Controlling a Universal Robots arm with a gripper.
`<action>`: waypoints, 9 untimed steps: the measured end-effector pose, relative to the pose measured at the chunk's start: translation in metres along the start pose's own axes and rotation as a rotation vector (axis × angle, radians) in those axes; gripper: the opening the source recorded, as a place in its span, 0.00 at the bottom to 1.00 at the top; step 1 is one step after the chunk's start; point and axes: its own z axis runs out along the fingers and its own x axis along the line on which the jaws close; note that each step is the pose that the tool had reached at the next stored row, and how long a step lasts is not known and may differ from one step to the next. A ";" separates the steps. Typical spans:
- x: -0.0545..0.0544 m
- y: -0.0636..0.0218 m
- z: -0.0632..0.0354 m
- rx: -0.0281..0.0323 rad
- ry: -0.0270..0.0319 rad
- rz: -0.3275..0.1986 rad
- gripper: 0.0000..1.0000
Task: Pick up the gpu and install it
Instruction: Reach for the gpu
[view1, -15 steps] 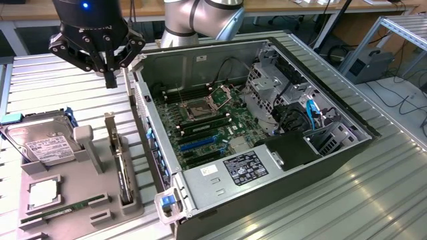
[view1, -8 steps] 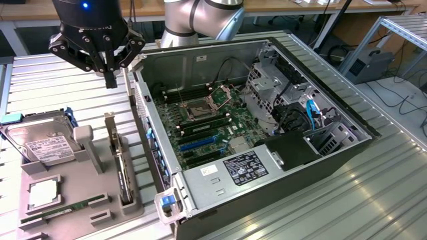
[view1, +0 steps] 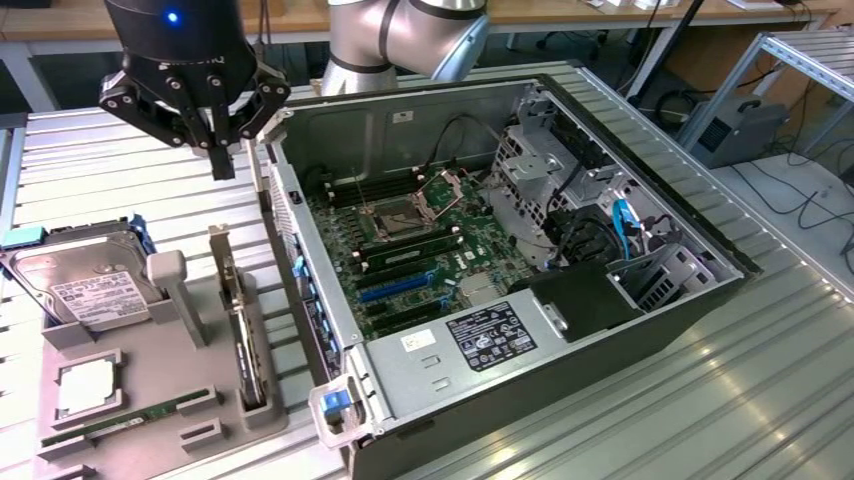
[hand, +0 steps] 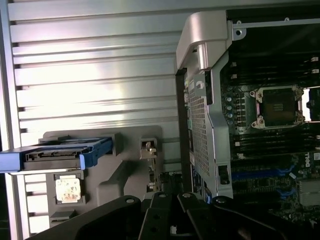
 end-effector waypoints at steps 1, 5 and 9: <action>0.000 0.0000 0.0005 0.0000 0.0001 0.000 0.11; 0.002 -0.0016 0.0006 -0.0001 0.0000 0.000 0.11; 0.010 -0.0037 0.0002 -0.0001 0.0001 0.000 0.11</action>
